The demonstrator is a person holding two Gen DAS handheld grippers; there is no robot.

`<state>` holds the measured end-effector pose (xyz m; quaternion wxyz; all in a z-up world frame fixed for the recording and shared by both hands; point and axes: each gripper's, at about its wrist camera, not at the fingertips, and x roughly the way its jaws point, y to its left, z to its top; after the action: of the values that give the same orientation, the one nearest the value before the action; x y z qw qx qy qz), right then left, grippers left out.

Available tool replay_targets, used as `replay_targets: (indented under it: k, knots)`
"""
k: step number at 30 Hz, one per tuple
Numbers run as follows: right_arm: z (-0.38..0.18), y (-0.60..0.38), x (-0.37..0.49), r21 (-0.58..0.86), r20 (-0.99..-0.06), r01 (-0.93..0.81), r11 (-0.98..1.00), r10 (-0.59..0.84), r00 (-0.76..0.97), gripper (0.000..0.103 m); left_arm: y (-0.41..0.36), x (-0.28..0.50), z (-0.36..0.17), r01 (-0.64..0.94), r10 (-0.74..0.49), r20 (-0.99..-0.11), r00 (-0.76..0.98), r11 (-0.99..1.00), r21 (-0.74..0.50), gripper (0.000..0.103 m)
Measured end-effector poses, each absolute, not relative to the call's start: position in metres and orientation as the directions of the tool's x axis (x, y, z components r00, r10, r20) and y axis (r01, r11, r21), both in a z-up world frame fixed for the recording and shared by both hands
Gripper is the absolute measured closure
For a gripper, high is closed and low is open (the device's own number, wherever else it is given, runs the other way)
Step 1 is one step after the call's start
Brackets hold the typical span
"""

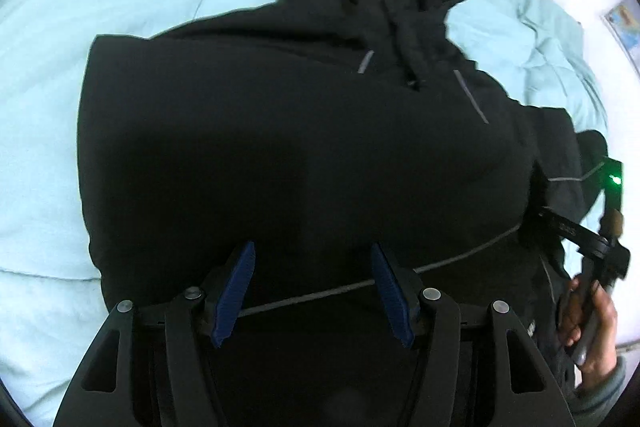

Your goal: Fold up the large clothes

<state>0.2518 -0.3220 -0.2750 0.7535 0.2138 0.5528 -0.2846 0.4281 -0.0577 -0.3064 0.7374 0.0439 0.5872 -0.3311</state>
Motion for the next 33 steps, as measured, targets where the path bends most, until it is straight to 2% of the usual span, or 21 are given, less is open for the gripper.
replay_targets:
  k: [4,7,9,11,14,17,19,21,23,25,30,33]
  knots:
    - [-0.267,-0.319,0.255,-0.018,-0.957,0.641,0.767,-0.199,0.211,0.066,-0.066,0.429,-0.3,0.563,-0.391,-0.913,0.116,0.783,-0.264,0.041]
    - [-0.235,-0.316,0.245,0.028,-0.957,0.668,0.743,-0.174,0.233,0.055,-0.06,0.419,-0.281,0.575,-0.394,-0.912,0.114,0.775,-0.262,0.041]
    - [-0.205,-0.304,0.234,0.057,-0.932,0.666,0.743,-0.199,0.302,0.035,-0.048,0.411,-0.263,0.568,-0.439,-0.891,0.118,0.766,-0.302,0.041]
    - [-0.184,-0.287,0.228,0.082,-0.903,0.646,0.759,-0.218,0.371,0.031,-0.033,0.403,-0.248,0.54,-0.461,-0.873,0.16,0.781,-0.314,0.04]
    - [-0.191,-0.259,0.239,0.111,-0.899,0.582,0.806,-0.168,0.404,0.031,-0.022,0.399,-0.257,0.478,-0.423,-0.884,0.198,0.829,-0.289,0.04]
    - [-0.228,-0.245,0.257,0.096,-0.932,0.566,0.819,-0.126,0.339,0.032,-0.017,0.398,-0.289,0.423,-0.357,-0.92,0.163,0.868,-0.262,0.04]
    - [-0.264,-0.243,0.264,0.072,-0.957,0.579,0.812,-0.108,0.271,0.032,-0.013,0.396,-0.296,0.41,-0.369,-0.913,0.176,0.87,-0.272,0.04]
    - [-0.281,-0.243,0.266,0.04,-0.966,0.576,0.817,-0.115,0.23,0.031,-0.02,0.392,-0.292,0.437,-0.335,-0.924,0.184,0.87,-0.228,0.04]
    - [-0.274,-0.243,0.267,0.036,-0.972,0.576,0.817,-0.106,0.21,0.031,-0.023,0.384,-0.281,0.458,-0.323,-0.927,0.191,0.865,-0.207,0.04]
    - [-0.261,-0.246,0.266,0.065,-0.974,0.585,0.809,-0.075,0.213,0.031,-0.02,0.377,-0.267,0.468,-0.361,-0.914,0.188,0.851,-0.24,0.04]
    - [-0.191,-0.236,0.23,0.129,-0.943,0.569,0.812,-0.078,0.325,0.031,0.011,0.334,-0.227,0.479,-0.418,-0.886,0.199,0.831,-0.284,0.04]
    - [-0.175,-0.235,0.204,0.153,-0.934,0.58,0.8,-0.074,0.348,0.031,0.034,0.304,-0.212,0.46,-0.445,-0.874,0.193,0.828,-0.32,0.04]
